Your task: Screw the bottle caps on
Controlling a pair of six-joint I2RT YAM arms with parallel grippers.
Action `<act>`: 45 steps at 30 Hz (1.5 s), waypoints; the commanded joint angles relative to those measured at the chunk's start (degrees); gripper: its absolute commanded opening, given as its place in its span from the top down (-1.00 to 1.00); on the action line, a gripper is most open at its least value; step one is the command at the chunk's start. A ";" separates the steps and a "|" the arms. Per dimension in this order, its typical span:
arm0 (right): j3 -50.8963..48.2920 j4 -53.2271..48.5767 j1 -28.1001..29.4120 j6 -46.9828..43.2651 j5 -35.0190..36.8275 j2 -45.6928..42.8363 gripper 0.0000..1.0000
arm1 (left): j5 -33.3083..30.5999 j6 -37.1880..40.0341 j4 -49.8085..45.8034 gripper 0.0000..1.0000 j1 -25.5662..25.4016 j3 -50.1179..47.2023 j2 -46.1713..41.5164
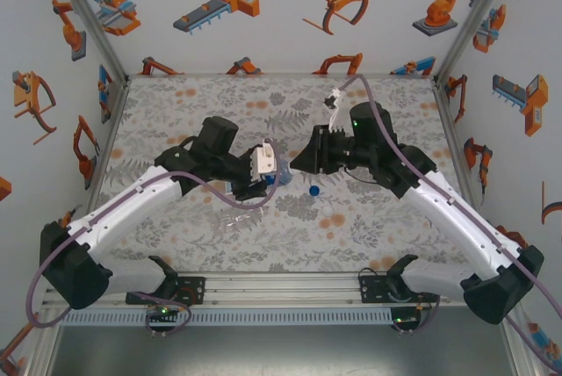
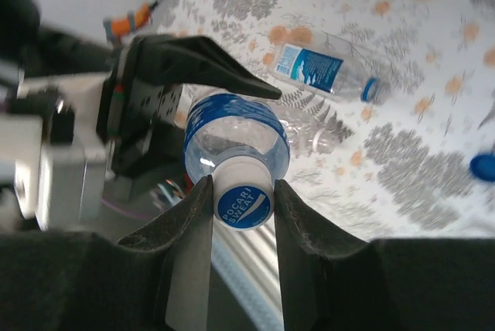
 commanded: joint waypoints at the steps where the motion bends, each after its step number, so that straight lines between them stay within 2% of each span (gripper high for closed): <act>1: -2.73 -0.41 0.52 25.78 5.25 1.01 1.00 | -4.37 -2.08 7.80 1.00 -0.31 1.62 1.24; 5: -4.94 5.84 0.52 28.71 6.21 0.36 1.00 | -4.83 -2.19 8.38 1.00 -0.28 2.03 2.22; 8: -4.51 6.58 0.47 23.03 7.20 -0.50 1.00 | -3.83 -1.80 8.30 1.00 -0.28 1.97 2.50; 13: -2.51 7.11 0.38 2.26 5.74 -3.37 0.01 | -1.81 -0.43 5.75 1.00 -0.32 2.41 2.45; 16: -1.75 7.19 0.43 -13.58 1.77 -5.24 -0.21 | 1.36 1.21 3.17 1.00 -0.28 2.50 1.95; 19: -1.42 7.03 0.43 -29.80 -6.79 -6.51 -0.23 | 5.70 2.34 -0.15 1.00 -0.35 2.87 1.50; 23: -0.09 1.41 0.47 -52.78 -20.10 -6.82 -0.25 | 11.17 3.62 -4.81 0.99 -0.44 3.55 0.86; 26: 0.48 -2.61 0.43 -65.81 -26.62 -7.04 -0.26 | 13.10 4.27 -8.11 1.00 -0.59 4.24 0.41; 28: 0.62 -3.24 0.43 -70.08 -27.85 -6.98 -0.26 | 13.45 4.46 -9.72 1.00 -0.80 4.68 0.20; 38: 0.16 -2.56 0.42 -72.20 -30.12 -4.62 0.14 | 14.34 4.73 -11.75 1.00 -1.63 4.79 -1.09; 45: -0.69 -2.73 0.41 -72.12 -30.65 -5.06 0.24 | 14.12 4.99 -12.47 1.00 -1.66 4.63 -1.67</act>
